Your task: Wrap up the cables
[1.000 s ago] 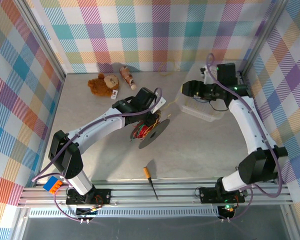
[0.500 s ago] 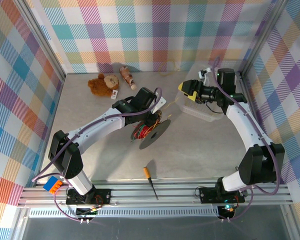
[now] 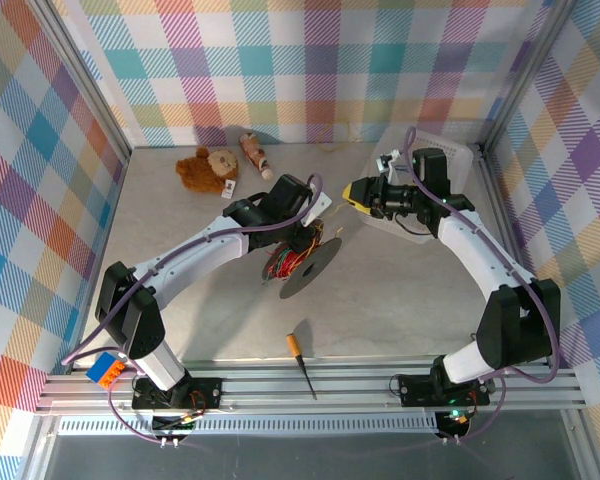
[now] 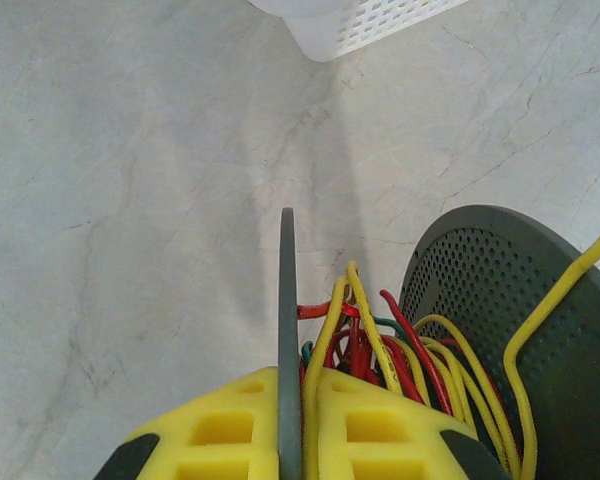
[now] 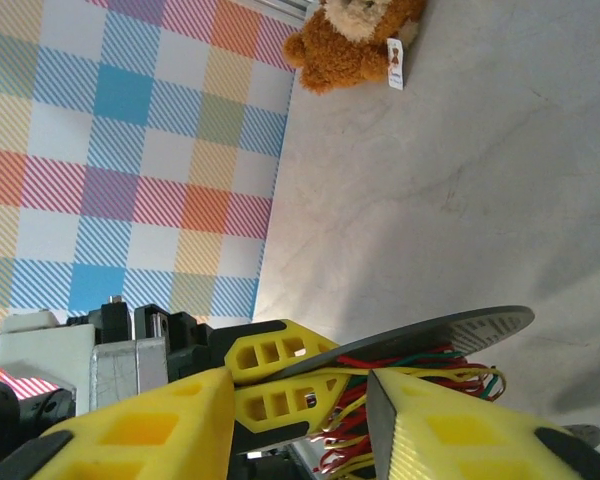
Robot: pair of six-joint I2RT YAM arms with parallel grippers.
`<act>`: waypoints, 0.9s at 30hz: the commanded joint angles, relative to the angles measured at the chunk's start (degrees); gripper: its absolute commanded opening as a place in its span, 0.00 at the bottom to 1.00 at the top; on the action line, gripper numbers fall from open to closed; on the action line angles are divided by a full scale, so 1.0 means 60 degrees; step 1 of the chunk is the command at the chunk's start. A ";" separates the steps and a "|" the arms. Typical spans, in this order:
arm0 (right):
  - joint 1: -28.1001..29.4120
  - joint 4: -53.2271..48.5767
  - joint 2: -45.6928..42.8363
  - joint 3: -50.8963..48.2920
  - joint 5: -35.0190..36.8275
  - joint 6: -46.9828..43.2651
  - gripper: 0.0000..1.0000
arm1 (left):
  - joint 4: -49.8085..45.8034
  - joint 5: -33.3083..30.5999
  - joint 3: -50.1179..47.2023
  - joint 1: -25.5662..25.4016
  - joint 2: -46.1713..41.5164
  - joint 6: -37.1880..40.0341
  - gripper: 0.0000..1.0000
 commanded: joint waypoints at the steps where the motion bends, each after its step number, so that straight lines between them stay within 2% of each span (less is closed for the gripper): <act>1: 0.0062 0.0453 0.0000 -0.0113 0.0078 0.0114 0.36 | 0.0400 0.0256 0.0119 0.0042 -0.0548 -0.0141 0.00; 4: 0.0061 0.0459 -0.0052 -0.0132 0.0133 0.0113 0.32 | 0.0399 0.0273 0.0108 0.0044 -0.0560 -0.0133 0.00; 6: 0.0061 0.0442 -0.0088 -0.0132 0.0206 0.0118 0.21 | 0.0401 0.0278 0.0102 0.0045 -0.0564 -0.0151 0.00; 8: 0.0061 0.0330 -0.0132 -0.0132 0.0463 0.0044 0.02 | 0.0401 0.0324 0.0098 0.0056 -0.0579 -0.0168 0.00; 9: 0.0062 0.0139 -0.0148 -0.0097 0.0692 -0.0105 0.00 | 0.0411 0.0394 0.0093 0.0049 -0.0603 -0.0184 0.00; 15: 0.0019 -0.1632 0.0626 0.0864 0.3245 -0.1845 0.00 | 0.0564 0.1417 -0.0006 0.0042 -0.1130 -0.0416 0.00; 20: 0.0028 -0.1593 0.1739 0.0983 0.3675 -0.2540 0.00 | 0.0930 0.2662 -0.0247 0.0390 -0.1922 -0.0978 0.00; 24: 0.0032 -0.0559 0.1802 -0.0015 0.3687 -0.2708 0.00 | 0.2229 0.4314 -0.0881 0.1403 -0.2863 -0.2498 0.00; 27: 0.0053 0.0476 0.1593 -0.0838 0.3134 -0.2714 0.00 | 0.4225 0.5515 -0.1485 0.2477 -0.3312 -0.4648 0.00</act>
